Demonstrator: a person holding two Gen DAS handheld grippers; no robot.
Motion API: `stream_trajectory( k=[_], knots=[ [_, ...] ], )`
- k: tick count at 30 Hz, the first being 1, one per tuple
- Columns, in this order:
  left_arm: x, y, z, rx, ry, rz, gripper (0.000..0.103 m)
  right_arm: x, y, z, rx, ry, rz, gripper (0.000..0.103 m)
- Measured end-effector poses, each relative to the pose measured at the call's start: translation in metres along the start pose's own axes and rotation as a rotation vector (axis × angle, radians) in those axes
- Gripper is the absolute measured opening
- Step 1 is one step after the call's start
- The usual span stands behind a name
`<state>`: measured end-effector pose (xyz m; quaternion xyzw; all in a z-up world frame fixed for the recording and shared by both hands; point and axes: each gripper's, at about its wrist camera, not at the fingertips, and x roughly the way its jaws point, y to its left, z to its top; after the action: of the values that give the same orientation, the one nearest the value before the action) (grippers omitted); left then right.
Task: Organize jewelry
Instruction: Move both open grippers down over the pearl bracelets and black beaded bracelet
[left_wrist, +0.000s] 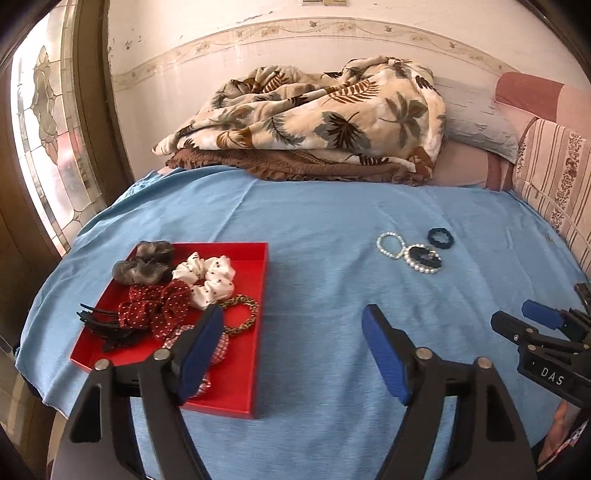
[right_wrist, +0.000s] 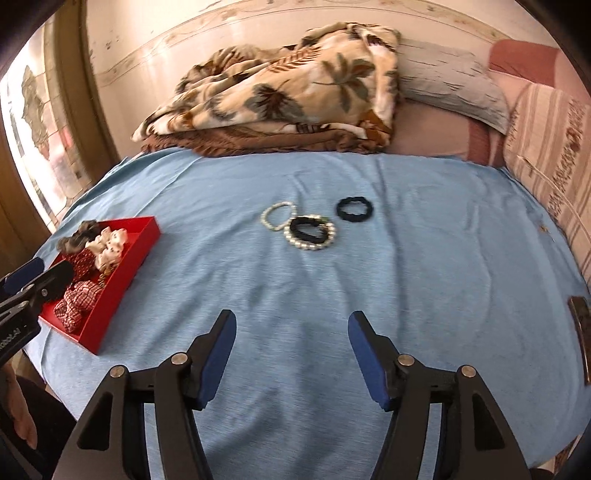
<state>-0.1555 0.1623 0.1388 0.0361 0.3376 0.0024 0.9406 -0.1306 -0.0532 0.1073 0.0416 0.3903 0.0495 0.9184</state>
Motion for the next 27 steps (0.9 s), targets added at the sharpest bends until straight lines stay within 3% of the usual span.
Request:
stream_trajectory(
  k=[6,14,23,27],
  knots=[
    [0.005,-0.016,0.008,0.032,0.026,0.030,0.077,0.000,-0.022,-0.003,0.038,-0.003,-0.010,0.068],
    [0.033,-0.029,0.026,0.058,0.066,-0.016,0.077,0.008,-0.052,-0.003,0.077,0.005,-0.027,0.069],
    [0.096,-0.053,0.058,0.045,0.130,-0.074,0.077,0.036,-0.074,0.009,0.114,0.039,0.018,0.069],
    [0.130,-0.066,0.066,0.057,0.162,-0.092,0.077,0.055,-0.078,0.025,0.150,0.045,0.102,0.069]
  ],
)
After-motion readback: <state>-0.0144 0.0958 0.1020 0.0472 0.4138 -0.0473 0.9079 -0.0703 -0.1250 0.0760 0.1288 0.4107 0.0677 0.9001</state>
